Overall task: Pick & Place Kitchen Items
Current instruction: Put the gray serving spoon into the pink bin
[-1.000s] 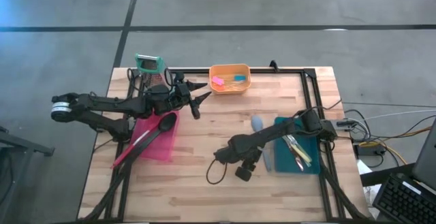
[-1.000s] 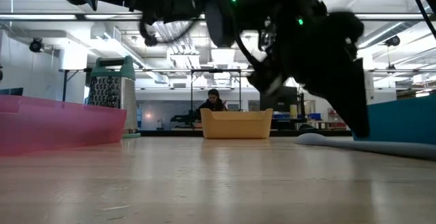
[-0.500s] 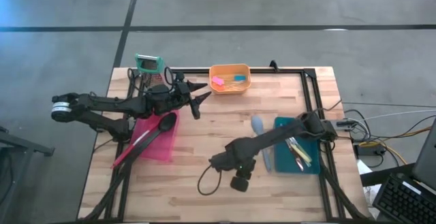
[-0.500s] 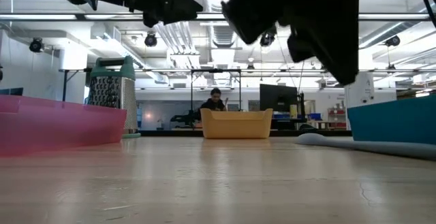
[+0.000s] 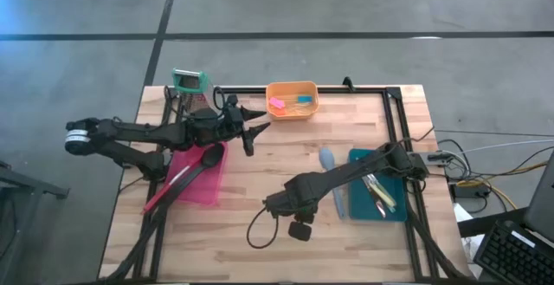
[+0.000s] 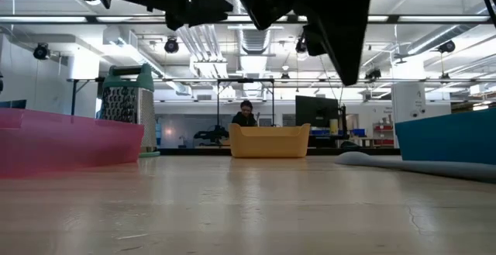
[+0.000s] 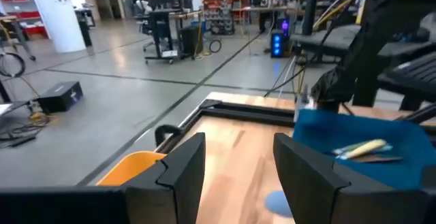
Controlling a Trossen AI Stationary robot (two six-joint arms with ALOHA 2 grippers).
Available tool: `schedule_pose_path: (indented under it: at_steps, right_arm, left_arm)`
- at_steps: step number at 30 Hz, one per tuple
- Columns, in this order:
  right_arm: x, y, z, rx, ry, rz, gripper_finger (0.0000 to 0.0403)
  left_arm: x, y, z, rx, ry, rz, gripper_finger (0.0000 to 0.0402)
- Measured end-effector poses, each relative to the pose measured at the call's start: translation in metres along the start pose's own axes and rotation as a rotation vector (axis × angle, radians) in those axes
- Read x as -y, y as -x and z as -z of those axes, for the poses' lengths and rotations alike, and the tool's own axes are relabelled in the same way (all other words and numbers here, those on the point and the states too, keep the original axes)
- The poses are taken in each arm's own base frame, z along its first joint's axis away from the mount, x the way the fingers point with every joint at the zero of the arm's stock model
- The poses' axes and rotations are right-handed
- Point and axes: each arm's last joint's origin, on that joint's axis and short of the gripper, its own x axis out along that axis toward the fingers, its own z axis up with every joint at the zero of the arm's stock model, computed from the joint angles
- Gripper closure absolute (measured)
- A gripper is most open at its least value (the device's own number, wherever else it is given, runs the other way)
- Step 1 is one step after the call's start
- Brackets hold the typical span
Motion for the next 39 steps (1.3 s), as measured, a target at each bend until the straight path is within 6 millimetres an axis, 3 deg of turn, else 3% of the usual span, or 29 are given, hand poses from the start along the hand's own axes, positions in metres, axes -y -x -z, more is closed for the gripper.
schedule_pose_path:
  at_steps: [8, 16, 27, 39]
  right_arm:
    - [0.007, 0.001, 0.006, 0.023, -0.201, 0.162, 0.0359]
    - [0.005, -0.008, 0.018, -0.028, -0.265, 0.217, 0.0312]
    - [0.016, -0.043, 0.035, -0.155, -0.302, 0.355, 0.0224]
    - [0.031, -0.074, 0.041, -0.309, -0.287, 0.302, 0.0186]
  left_arm:
    - [0.000, 0.001, 0.002, -0.027, -0.060, 0.000, 0.0223]
    - [-0.001, 0.004, 0.000, -0.033, -0.063, 0.000, 0.0223]
    - [-0.005, 0.018, -0.009, -0.028, -0.058, 0.002, 0.0223]
    - [-0.005, 0.019, -0.005, -0.038, -0.059, 0.004, 0.0223]
